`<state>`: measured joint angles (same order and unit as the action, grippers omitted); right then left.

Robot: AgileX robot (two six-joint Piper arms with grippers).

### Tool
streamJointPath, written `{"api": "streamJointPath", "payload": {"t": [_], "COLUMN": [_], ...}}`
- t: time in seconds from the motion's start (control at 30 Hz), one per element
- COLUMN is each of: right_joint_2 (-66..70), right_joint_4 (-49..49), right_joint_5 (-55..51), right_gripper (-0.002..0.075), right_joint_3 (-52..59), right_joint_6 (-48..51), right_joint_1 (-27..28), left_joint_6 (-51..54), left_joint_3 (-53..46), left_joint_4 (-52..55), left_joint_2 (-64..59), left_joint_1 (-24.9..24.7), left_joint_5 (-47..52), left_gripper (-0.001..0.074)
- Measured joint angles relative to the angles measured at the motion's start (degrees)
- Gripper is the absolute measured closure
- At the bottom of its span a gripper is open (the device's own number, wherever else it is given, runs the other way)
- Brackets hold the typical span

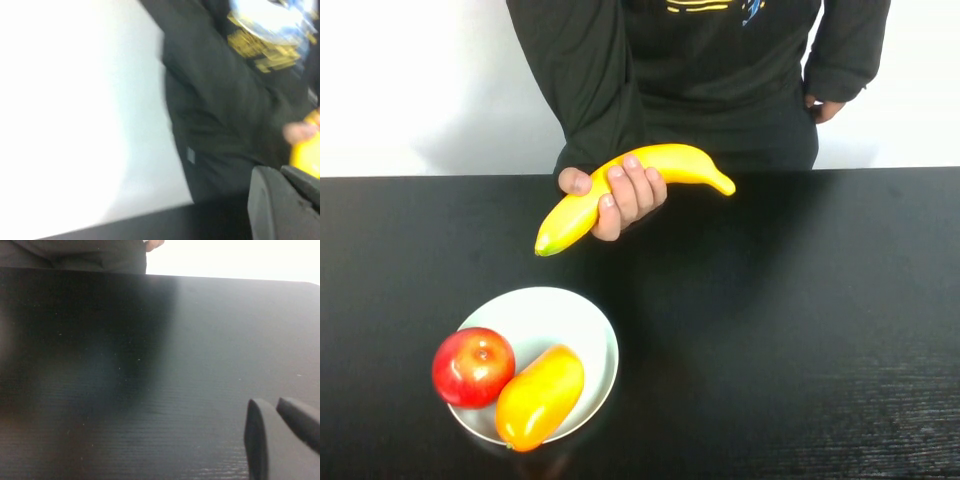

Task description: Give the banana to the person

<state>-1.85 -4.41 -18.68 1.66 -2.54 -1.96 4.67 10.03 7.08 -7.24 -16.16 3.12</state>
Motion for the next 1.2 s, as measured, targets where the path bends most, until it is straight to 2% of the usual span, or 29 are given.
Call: {"api": "streamJointPath", "payload": {"t": [0.17, 0.27, 0.33, 0.6, 1.2], "right_joint_2": [0.00, 0.00, 0.00, 0.00, 0.00], "right_joint_4": [0.00, 0.00, 0.00, 0.00, 0.00], "right_joint_5": [0.00, 0.00, 0.00, 0.00, 0.00], "right_gripper": [0.0733, 0.0733, 0.0733, 0.0733, 0.0733], "right_joint_3": [0.00, 0.00, 0.00, 0.00, 0.00], "right_joint_6": [0.00, 0.00, 0.00, 0.00, 0.00], "right_joint_1": [0.00, 0.00, 0.00, 0.00, 0.00], "left_joint_6": [-4.67, -6.66, -7.93, -9.50, -9.72], "left_joint_3": [-8.34, -11.03, -11.44, -11.49, -11.49], "left_joint_4": [-1.46, -1.67, -1.80, -2.29, -2.29], "left_joint_2": [6.22, 7.29, 7.70, 7.91, 8.00], "left_joint_1": [8.11, 10.12, 10.35, 10.35, 10.35], "left_joint_5": [-6.22, -5.97, -3.73, 16.01, 17.19], "left_gripper": [0.0738, 0.0738, 0.0738, 0.0738, 0.0738]}}
